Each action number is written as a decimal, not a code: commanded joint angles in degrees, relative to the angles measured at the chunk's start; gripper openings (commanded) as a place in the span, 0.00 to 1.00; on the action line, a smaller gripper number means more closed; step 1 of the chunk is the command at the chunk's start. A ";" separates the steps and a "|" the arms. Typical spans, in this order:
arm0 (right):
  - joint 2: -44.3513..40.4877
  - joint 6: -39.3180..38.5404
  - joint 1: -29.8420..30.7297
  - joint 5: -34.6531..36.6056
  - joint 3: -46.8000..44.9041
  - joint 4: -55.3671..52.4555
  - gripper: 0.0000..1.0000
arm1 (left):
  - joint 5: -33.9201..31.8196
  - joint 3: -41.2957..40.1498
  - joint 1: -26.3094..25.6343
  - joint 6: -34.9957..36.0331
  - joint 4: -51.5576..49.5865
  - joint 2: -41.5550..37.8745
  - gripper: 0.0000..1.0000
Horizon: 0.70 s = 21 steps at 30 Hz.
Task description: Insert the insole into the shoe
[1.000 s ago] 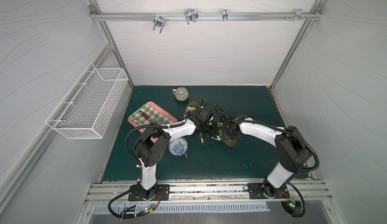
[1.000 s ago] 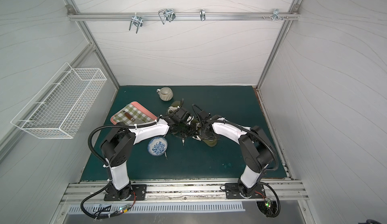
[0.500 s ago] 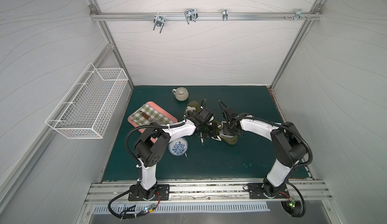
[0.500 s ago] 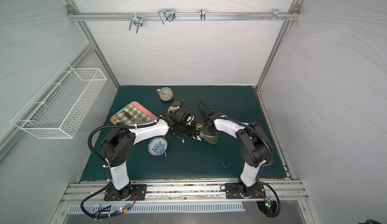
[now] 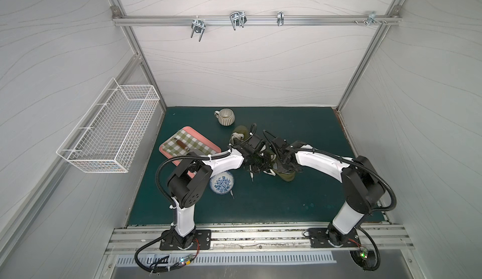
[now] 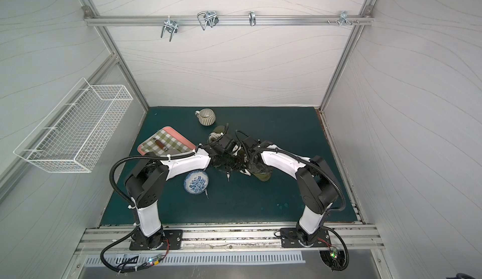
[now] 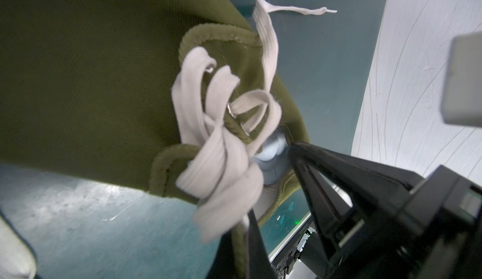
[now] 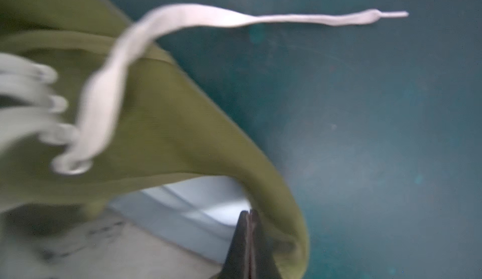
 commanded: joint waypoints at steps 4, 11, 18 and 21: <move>2.14 0.41 -5.70 -3.19 -5.14 0.12 0.00 | 1.17 0.36 -0.30 -0.80 1.77 -0.27 0.00; -7.16 -0.04 -2.72 -8.28 -4.54 -2.67 0.00 | 1.65 1.56 -0.35 -0.63 1.64 0.77 0.00; -6.91 3.41 -0.83 -15.79 -6.70 -2.07 0.00 | 2.33 3.69 -0.25 -0.52 1.22 2.01 0.00; -2.74 4.21 -1.89 -19.77 -9.95 3.80 0.00 | 2.39 4.14 -0.24 -0.30 0.72 2.10 0.00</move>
